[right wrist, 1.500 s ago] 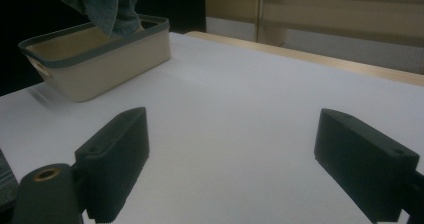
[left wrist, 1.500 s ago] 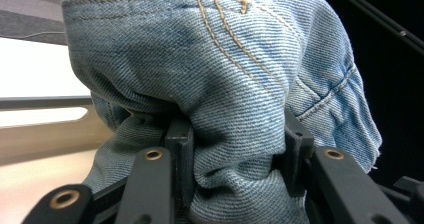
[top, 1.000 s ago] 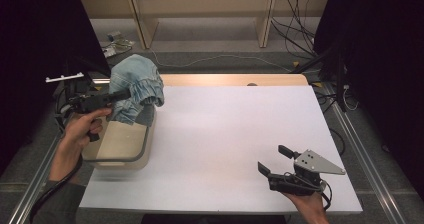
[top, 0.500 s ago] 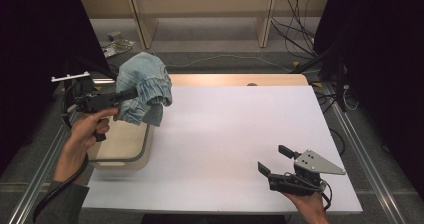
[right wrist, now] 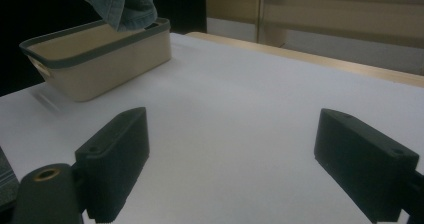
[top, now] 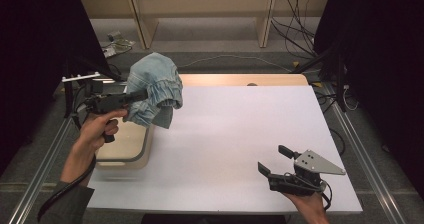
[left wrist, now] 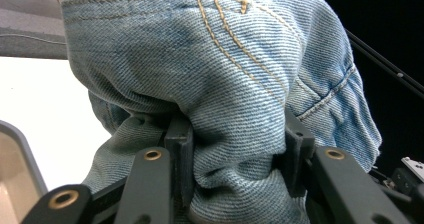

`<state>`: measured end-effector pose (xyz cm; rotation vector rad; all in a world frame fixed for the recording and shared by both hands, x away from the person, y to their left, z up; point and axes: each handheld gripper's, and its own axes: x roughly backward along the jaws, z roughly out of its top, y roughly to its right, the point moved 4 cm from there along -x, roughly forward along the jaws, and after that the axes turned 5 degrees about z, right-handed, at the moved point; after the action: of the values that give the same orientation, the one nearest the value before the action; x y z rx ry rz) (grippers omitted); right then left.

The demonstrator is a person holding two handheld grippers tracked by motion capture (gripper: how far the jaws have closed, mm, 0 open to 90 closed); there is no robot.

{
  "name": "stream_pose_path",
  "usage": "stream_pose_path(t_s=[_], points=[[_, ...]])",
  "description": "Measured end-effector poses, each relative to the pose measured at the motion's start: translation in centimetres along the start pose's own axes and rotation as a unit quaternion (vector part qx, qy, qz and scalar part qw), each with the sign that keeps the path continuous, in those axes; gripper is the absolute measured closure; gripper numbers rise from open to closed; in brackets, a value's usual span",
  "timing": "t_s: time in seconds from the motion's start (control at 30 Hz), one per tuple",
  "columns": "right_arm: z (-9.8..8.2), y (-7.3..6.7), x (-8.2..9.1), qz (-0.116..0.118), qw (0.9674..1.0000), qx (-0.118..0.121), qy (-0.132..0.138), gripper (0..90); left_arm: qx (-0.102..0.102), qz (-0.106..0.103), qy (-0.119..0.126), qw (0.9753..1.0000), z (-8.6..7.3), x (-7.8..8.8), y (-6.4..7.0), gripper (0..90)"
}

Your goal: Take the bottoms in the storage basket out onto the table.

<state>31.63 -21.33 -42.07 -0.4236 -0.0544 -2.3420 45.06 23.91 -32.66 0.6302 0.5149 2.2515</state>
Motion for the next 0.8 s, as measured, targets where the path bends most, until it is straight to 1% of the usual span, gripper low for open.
stream_pose_path(t_s=[0.3, 0.47, 0.8], points=[[0.0, 0.0, 0.0, 0.000, 1.0000, 0.000, 0.000, 15.5, -0.002, -0.009, -0.012, 0.9999, -0.6, -1.1, 0.7, 59.3], [0.0, 0.0, 0.0, 0.000, 1.0000, 0.000, 0.000, 15.5, -0.003, -0.012, -0.014, 0.9998, -0.9, -1.7, 1.1, 59.3], [0.0, 0.0, 0.0, 0.000, 1.0000, 0.000, 0.001, 15.5, -0.005, -0.026, -0.027, 0.9993, -1.7, -2.8, 1.9, 59.3]])
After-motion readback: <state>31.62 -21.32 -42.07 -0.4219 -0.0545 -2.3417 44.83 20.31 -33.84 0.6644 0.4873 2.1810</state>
